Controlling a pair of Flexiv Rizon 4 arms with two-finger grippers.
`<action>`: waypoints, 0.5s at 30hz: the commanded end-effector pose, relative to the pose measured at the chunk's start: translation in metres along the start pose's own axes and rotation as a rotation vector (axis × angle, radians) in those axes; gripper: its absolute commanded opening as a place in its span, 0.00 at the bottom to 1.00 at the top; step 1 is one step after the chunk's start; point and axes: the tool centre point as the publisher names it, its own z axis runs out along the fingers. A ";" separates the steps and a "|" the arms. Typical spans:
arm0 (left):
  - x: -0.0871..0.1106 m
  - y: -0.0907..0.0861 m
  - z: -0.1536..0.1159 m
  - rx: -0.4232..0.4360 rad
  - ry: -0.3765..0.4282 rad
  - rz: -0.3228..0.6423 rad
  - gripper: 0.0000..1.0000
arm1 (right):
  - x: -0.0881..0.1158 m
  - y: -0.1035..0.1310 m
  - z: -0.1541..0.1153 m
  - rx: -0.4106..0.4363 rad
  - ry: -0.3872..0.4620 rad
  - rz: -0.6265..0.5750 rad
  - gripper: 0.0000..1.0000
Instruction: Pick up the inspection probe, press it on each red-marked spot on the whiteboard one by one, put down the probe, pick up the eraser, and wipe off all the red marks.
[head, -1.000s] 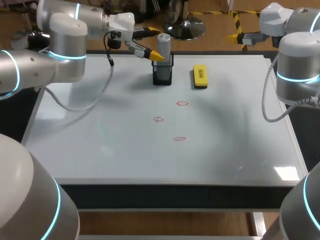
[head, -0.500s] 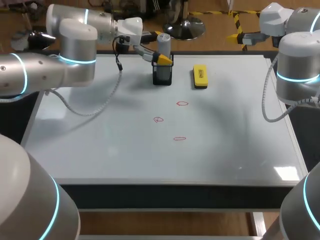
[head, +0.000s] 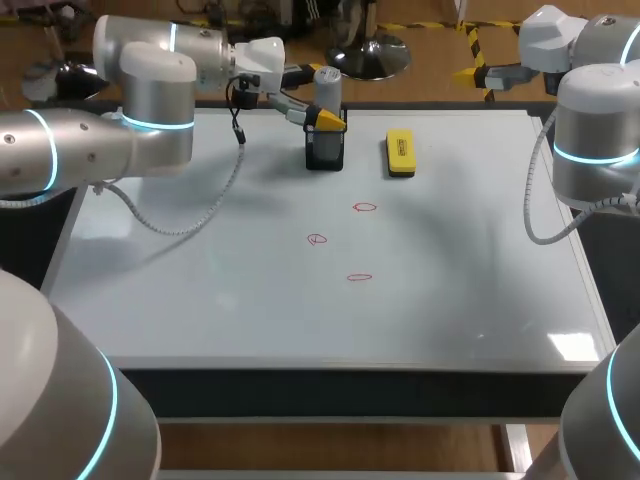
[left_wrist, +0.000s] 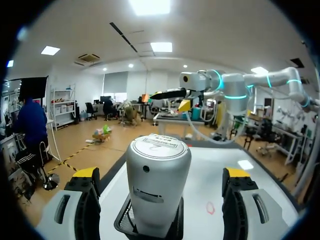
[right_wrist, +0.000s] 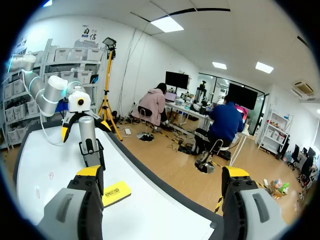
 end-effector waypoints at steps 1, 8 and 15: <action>-0.001 0.002 0.002 0.002 0.005 0.005 1.00 | 0.000 0.000 0.000 0.001 0.001 0.000 1.00; 0.000 0.002 0.004 0.006 0.013 0.018 0.00 | 0.000 0.000 0.000 0.001 0.001 0.000 1.00; 0.002 -0.002 0.001 0.006 0.007 0.040 0.00 | 0.000 0.000 0.000 0.001 0.001 0.000 1.00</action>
